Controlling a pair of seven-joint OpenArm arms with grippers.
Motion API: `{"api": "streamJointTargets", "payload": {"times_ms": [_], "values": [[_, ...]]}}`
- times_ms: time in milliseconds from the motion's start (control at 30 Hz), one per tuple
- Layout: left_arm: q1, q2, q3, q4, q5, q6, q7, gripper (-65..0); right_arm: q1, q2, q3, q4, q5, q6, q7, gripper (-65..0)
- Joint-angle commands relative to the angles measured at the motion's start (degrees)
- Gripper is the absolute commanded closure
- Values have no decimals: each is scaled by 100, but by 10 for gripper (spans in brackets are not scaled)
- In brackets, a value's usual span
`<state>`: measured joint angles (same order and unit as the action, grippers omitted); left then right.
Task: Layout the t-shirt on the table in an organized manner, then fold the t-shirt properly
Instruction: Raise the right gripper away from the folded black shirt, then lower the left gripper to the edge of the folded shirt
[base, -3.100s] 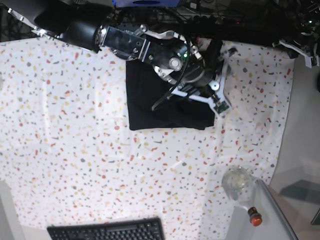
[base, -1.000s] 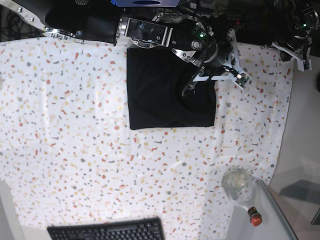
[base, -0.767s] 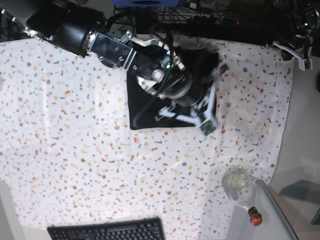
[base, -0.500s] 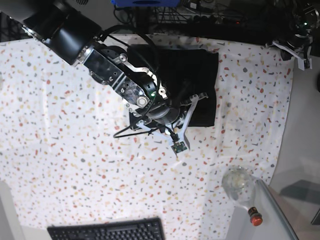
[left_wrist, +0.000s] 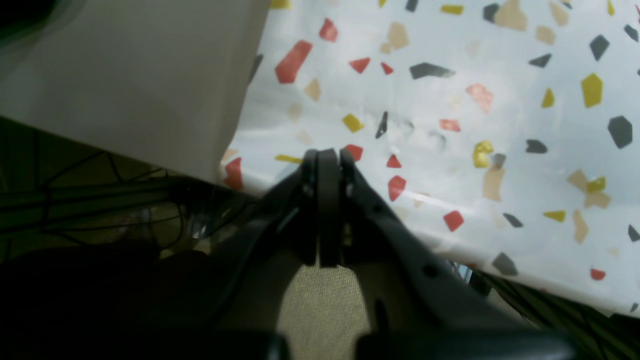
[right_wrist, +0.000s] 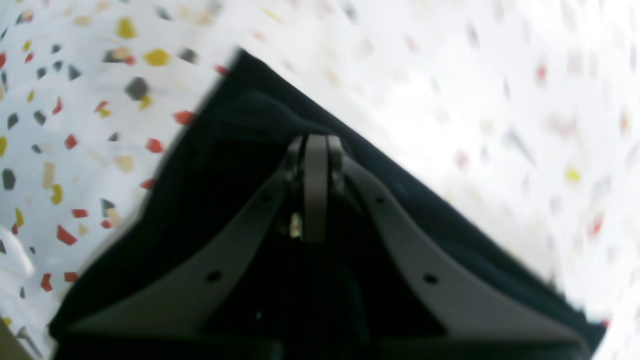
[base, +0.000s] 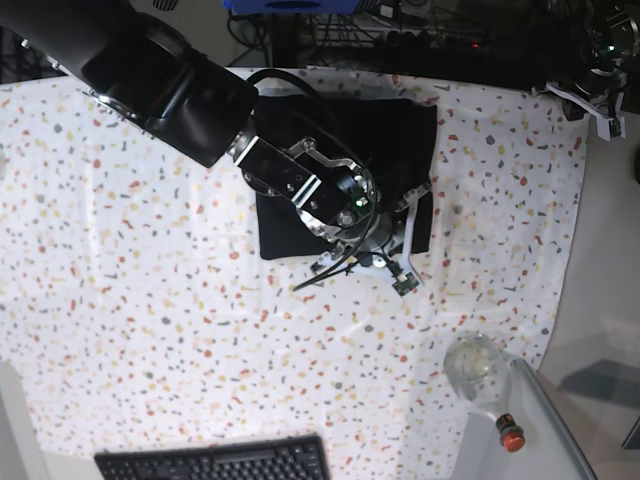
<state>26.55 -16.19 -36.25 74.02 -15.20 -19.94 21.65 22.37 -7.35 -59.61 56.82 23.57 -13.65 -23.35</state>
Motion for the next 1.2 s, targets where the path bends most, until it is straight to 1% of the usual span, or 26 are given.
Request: {"api": "streamJointTargets", "payload": {"times_ms": [0, 67, 133, 167, 300, 367, 400, 467, 500, 600, 667, 700, 767, 833, 933, 967, 1000, 1033, 1067, 1100, 1133, 1167], "values": [[22, -91, -19, 93, -40, -14, -103, 0, 176, -95, -56, 46, -23, 42, 248, 0], [22, -83, -10, 145, -49, -14, -86, 0, 185, -95, -100, 151, -23, 77, 441, 0], [22, 32, -10, 330, -49, -14, -68, 0, 185, -69, -109, 591, -23, 77, 423, 0], [22, 67, -10, 444, -40, -14, -68, 0, 167, 1, -109, 846, -32, 77, 379, 0], [163, 190, -10, 1007, -58, -14, -59, 0, 106, 617, -47, 2481, -58, 42, -342, 0], [225, 260, -1, 1306, -67, -14, -51, 0, 9, 977, 225, 3246, -50, 33, -860, 0], [269, 331, -1, 1420, -67, -14, -51, 0, -149, 1144, 436, 3589, -50, 33, -1115, 0], [295, 401, -1, 1578, -67, -32, -51, 0, -466, 1382, 972, 4090, -58, 33, -1414, 0], [295, 419, -1, 1622, -67, -146, -51, 0, -712, 1505, 1315, 4301, -58, 33, -1511, 0], [251, 515, 174, 1640, -67, -762, -51, 0, -1565, 1768, 2520, 4819, -32, 33, -1563, 0], [225, 577, 289, 1640, -67, -999, -51, 0, -1960, 1971, 3003, 4978, -23, 51, -1563, 0], [172, 603, 359, 1640, -67, -1060, -51, 0, -2136, 2032, 3197, 5022, -23, 68, -1555, 0], [93, 638, 403, 1622, -67, -1078, -51, 0, -2470, 2155, 3610, 5048, -23, 68, -1555, 0], [58, 709, 421, 1578, -75, -1087, -59, 0, -2787, 2208, 4014, 5057, -32, 77, -1555, 0], [-153, 840, 421, 1552, -75, -1104, -59, -262, -3121, 2217, 4498, 5039, -41, 77, -1546, 0], [-197, 867, 421, 1543, -93, -1104, -59, -362, -3217, 2217, 4647, 5030, -41, 77, -1546, 0], [-206, 911, 421, 1534, -207, -1184, -59, -446, -3305, 2217, 4761, 5022, -41, 77, -1546, 0], [-241, 920, 421, 1534, -436, -1342, -59, -527, -3384, 2217, 4885, 5022, -50, 77, -1546, 0], [-268, 920, 429, 1517, -752, -1579, -59, -589, -3455, 2217, 4972, 5022, -50, 77, -1546, 0], [-268, 884, 429, 1438, -1034, -1817, -59, -634, -3499, 2217, 5052, 5022, -58, 77, -1546, 0], [-277, 867, 429, 1367, -1315, -2006, -59, -650, -3534, 2217, 5113, 5013, -58, 86, -1546, 0], [-285, 849, 421, 1279, -1561, -2006, -59, -650, -3551, 2217, 5175, 5013, -58, 86, -1546, 0]]}}
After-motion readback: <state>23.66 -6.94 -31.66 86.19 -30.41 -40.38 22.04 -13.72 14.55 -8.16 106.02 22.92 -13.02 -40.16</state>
